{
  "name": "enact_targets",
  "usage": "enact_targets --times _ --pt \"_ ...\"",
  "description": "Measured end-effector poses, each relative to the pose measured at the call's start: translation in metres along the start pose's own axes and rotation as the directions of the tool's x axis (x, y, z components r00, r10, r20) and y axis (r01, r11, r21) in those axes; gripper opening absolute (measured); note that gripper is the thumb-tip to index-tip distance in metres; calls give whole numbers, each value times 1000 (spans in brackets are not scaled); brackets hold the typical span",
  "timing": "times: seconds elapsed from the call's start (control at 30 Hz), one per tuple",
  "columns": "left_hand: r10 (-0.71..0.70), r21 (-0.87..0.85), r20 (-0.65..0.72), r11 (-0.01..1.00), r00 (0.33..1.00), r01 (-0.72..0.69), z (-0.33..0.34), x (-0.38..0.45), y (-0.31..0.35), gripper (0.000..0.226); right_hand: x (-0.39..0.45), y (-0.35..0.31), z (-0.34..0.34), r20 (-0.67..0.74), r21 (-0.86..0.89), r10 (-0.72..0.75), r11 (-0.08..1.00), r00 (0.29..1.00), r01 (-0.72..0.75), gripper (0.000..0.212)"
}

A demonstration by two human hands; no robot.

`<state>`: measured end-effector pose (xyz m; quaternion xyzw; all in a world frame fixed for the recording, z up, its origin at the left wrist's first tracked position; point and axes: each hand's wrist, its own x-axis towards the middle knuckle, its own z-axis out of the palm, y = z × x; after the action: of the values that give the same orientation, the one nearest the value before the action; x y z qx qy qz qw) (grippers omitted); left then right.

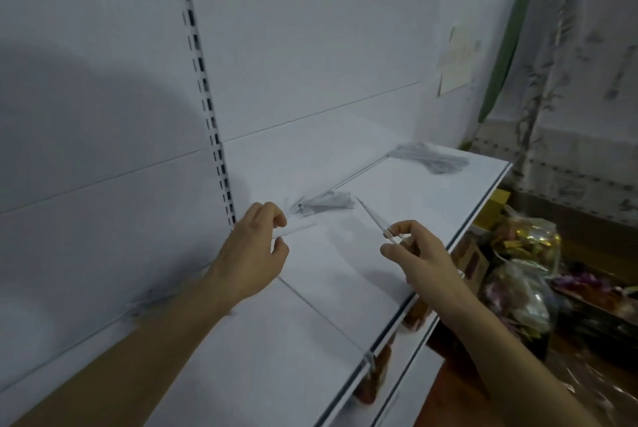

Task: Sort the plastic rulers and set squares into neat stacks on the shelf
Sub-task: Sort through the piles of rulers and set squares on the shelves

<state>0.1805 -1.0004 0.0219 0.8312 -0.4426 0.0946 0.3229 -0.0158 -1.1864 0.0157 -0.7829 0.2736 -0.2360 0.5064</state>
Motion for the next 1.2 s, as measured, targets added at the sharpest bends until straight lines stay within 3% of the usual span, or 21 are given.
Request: enact_targets --times 0.2,0.47,0.7,0.9,1.03,1.2 --pt "-108 -3 15 994 994 108 79 64 17 26 94 39 -60 84 -224 -99 968 992 116 31" --pt "-271 82 -129 956 954 282 127 106 14 35 187 70 -79 242 -292 -212 915 947 279 53" --pt "-271 59 -196 956 942 288 123 103 7 46 223 62 -54 418 -341 -263 842 870 418 64" --pt "-261 92 -200 955 944 283 88 69 4 32 244 26 0 527 -319 -356 758 771 568 73" --pt "-302 190 -219 919 928 344 76 44 5 33 241 24 16 520 -318 -388 739 761 594 81" --pt "-333 293 -211 876 919 384 73 34 9 33 231 36 1 543 -319 -405 711 735 627 71"
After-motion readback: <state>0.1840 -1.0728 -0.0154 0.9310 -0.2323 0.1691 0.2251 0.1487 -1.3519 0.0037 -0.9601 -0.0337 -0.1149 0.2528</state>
